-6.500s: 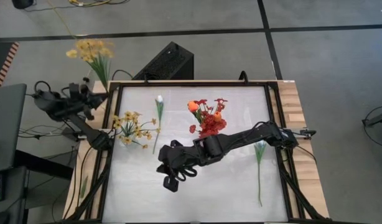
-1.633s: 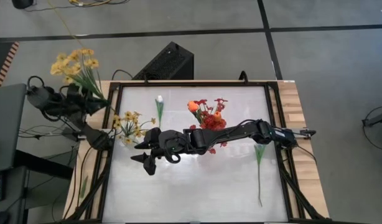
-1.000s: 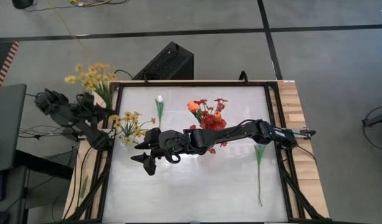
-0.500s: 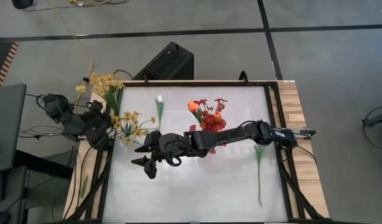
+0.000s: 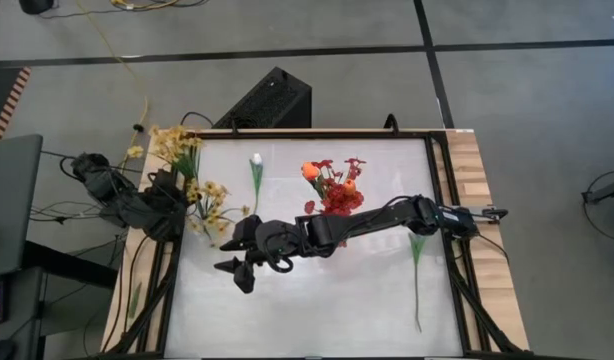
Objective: Sort flowers into vase by color
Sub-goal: Put the yellow flowers into the transparent vase, then put the bottom white flower into the transparent vase
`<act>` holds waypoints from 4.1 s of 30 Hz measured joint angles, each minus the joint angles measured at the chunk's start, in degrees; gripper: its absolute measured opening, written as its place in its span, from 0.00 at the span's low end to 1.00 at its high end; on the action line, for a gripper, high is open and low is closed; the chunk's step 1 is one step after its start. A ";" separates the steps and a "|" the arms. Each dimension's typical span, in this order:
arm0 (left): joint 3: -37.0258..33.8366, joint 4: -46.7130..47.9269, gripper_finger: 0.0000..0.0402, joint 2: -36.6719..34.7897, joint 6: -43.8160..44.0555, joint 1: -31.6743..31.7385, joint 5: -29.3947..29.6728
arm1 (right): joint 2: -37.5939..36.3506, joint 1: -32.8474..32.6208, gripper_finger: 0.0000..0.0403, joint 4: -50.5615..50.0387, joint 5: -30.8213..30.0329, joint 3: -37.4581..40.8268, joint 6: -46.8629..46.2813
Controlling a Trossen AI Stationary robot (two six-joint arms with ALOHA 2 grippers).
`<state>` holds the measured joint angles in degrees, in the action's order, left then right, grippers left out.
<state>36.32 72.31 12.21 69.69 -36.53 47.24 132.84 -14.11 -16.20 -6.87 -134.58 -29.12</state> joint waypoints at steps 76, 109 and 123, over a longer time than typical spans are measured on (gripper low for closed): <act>-3.93 -10.28 0.20 0.02 -16.06 -0.15 -37.07 | -0.29 2.67 0.65 -5.48 14.78 -0.02 -2.21; -3.82 -13.26 0.20 0.17 -25.45 -0.15 -44.02 | -10.51 -22.95 0.65 -63.18 19.30 31.56 -54.92; -3.82 -13.18 0.20 0.17 -19.71 -0.15 -43.95 | -33.79 -30.28 0.65 -44.35 9.83 73.63 -93.23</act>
<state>32.49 59.13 12.38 49.98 -36.69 3.29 99.04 -44.39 -60.55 2.95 -60.96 -122.36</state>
